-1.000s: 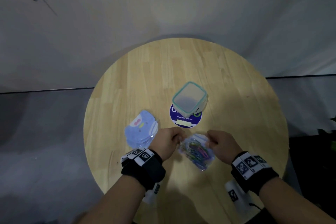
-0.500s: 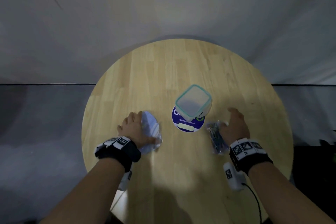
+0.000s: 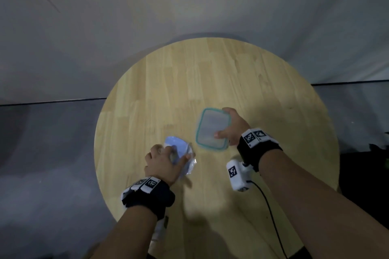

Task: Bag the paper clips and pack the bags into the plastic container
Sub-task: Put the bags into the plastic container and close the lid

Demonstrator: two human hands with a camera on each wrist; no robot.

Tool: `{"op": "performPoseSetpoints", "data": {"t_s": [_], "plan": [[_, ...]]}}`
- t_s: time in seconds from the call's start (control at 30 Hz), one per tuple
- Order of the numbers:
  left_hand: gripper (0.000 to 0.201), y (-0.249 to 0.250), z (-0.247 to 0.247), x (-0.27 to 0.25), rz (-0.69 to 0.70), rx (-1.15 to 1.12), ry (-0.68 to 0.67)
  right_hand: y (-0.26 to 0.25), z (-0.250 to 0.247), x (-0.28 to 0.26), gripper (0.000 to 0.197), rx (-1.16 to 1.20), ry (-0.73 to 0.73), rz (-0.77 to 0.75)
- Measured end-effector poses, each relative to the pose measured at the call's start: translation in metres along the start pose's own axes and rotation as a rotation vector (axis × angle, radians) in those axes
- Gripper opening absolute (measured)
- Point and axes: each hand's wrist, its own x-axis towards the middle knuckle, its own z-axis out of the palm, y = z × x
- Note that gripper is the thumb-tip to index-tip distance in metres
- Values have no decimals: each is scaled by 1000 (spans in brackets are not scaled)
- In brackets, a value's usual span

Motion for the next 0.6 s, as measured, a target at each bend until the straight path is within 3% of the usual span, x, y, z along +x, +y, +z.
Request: {"op": "performPoseSetpoints", "data": {"t_s": [0.07,0.17,0.27,0.33,0.47,0.6], "plan": [[61,-4,5,1,-20,-65,-23,10,4,-7,97,10,-60,-30],[68,-10,12,5,-16,-71,-91,19,7,-17,98,-34,-107,-31],[37,-5,11,3,-56,-37,-39,22,9,-31,100,-77,-27,-57],[45,2,8,-3,-118,-55,23,21,11,-40,101,-64,58,-49],[76,10,5,-2,-231,-105,18,15,11,-47,74,-51,185,13],[53,11,4,3,-276,-100,-49,17,10,-43,58,-53,205,57]]}}
